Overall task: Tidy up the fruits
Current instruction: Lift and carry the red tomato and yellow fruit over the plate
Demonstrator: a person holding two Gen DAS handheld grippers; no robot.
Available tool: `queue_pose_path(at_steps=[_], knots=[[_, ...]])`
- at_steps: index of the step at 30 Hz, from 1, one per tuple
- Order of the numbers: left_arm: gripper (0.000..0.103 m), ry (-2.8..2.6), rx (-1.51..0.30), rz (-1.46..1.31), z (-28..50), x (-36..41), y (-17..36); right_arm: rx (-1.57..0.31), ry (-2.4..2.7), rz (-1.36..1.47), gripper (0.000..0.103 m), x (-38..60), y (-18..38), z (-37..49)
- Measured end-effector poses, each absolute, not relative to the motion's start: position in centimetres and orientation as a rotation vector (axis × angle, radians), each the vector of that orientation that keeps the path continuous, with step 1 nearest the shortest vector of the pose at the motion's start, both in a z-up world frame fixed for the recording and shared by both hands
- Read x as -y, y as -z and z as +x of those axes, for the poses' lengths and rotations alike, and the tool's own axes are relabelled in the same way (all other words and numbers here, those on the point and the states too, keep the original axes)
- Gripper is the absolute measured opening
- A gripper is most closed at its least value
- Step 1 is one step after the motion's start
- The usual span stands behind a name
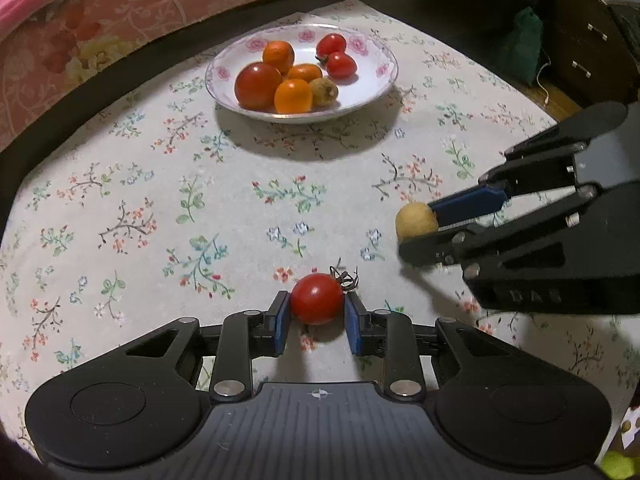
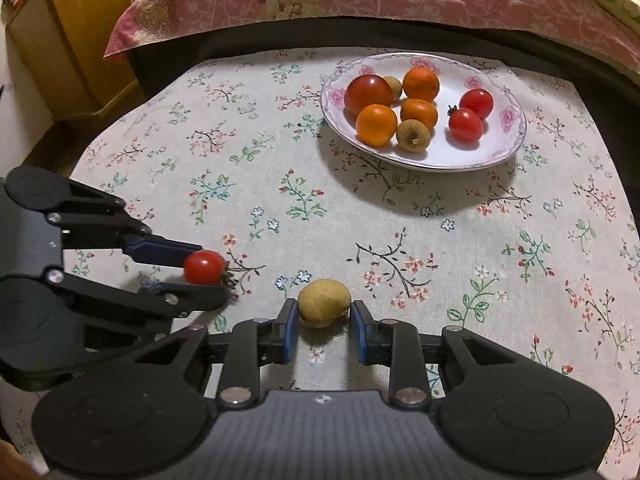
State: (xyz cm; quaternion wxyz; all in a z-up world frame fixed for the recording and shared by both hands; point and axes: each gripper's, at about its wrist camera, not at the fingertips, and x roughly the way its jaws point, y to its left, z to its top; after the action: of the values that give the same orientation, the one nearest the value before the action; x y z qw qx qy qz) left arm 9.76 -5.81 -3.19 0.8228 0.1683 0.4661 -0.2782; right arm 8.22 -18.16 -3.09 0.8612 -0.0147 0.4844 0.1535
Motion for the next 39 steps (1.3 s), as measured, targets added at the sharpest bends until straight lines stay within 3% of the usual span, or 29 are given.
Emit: queue_pose_path(at_steps=[39], knots=[[0.034, 0.531, -0.803, 0.308, 16.0, 10.6, -1.9, -0.833, -0.176, 0.07, 0.029, 21.9, -2.0, 12.3]])
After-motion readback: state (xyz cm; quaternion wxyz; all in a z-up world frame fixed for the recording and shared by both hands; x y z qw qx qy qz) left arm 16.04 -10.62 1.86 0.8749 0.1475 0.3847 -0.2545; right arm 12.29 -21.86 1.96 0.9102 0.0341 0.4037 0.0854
